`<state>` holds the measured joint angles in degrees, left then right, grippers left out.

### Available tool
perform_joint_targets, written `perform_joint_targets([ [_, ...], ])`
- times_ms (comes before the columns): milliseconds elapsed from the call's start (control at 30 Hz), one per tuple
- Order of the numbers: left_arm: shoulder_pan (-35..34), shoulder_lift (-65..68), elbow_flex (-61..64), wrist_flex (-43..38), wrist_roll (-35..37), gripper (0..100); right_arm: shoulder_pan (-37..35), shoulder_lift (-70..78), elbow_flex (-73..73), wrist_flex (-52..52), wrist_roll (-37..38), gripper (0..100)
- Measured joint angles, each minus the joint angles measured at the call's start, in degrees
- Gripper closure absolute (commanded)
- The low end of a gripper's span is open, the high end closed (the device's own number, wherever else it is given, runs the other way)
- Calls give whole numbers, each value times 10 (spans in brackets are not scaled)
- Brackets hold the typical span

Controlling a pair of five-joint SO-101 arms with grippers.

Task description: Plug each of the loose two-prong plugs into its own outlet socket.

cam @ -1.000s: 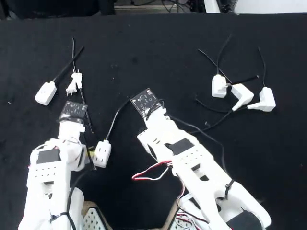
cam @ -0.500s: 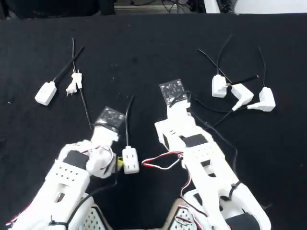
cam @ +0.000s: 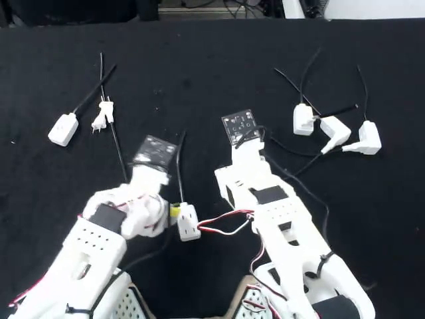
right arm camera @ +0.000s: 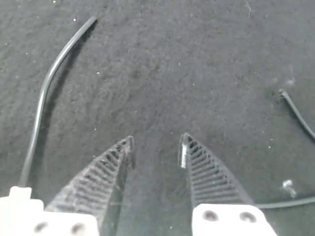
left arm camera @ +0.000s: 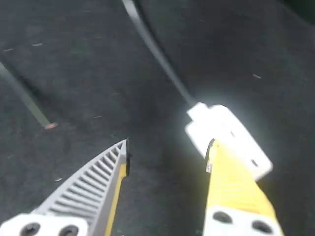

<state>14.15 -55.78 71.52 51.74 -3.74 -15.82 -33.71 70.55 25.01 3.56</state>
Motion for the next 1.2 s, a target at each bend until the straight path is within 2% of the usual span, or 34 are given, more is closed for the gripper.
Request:
perform_joint_targets([
  [100, -58, 0, -4, -40, 0, 732, 0, 0, 0, 0, 0, 857],
  [167, -72, 0, -4, -83, 0, 731, 0, 0, 0, 0, 0, 857],
  [367, -39, 27, 27, -240, 7, 731, 31, 0, 0, 0, -22, 857],
  [533, -18, 123, 19, -314, 7, 731, 69, 0, 0, 0, -63, 857],
  [700, -18, 270, -54, -326, 10, 732, 69, 0, 0, 0, -68, 857],
  [900, -18, 398, -130, -328, 45, 736, 69, 0, 0, 0, -68, 857],
  [1067, -18, 440, -149, -324, 49, 737, 69, 0, 0, 0, -68, 857],
  [1200, -51, 440, -162, -255, 71, 737, 69, 0, 0, 0, -68, 857],
])
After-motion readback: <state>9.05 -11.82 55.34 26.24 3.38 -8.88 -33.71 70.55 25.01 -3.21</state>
